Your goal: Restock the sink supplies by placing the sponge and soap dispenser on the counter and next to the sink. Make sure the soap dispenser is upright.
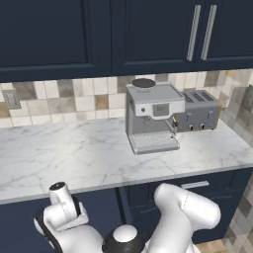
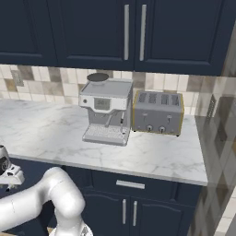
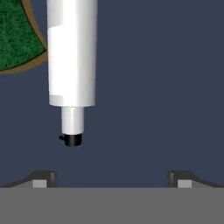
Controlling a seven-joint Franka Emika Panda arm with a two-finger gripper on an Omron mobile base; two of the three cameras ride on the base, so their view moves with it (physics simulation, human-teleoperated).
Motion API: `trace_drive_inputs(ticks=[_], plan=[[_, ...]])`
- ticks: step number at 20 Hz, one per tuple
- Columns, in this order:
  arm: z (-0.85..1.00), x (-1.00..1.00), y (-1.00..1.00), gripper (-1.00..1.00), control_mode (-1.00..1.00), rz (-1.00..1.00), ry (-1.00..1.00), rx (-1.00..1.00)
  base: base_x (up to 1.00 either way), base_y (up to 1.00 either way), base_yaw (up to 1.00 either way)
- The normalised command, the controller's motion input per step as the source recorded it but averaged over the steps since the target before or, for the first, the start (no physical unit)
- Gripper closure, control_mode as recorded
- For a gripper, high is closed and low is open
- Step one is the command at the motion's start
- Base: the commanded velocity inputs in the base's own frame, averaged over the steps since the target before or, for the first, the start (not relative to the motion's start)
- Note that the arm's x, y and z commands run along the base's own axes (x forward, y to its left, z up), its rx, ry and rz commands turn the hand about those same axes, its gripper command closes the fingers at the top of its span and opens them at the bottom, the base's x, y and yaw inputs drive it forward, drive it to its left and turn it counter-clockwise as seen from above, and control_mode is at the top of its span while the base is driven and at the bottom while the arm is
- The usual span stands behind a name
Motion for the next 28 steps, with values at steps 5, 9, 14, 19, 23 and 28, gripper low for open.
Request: trace_drive_inputs(ticks=[5, 9, 14, 19, 23, 28], plan=[[-0.33, 0.39, 0.25, -1.0, -1.0, 0.0, 0.0, 0.0, 0.0, 0.0, 0.0], [-0.35, 0.26, 0.23, -1.0, -1.0, 0.0, 0.0, 0.0, 0.0, 0.0, 0.0], [-0.33, 0.17, 0.25, -1.0, -1.0, 0.0, 0.0, 0.0, 0.0, 0.0, 0.0], [-0.42, 0.21, 0.32, -1.0, -1.0, 0.0, 0.0, 0.0, 0.0, 0.0, 0.0], [-0.57, 0.2, 0.36, -1.0, -1.0, 0.0, 0.02, -0.03, 0.0, 0.0, 0.0], [-0.67, 0.0, 0.22, -1.0, -1.0, 0.0, 0.07, -0.04, 0.0, 0.0, 0.0]])
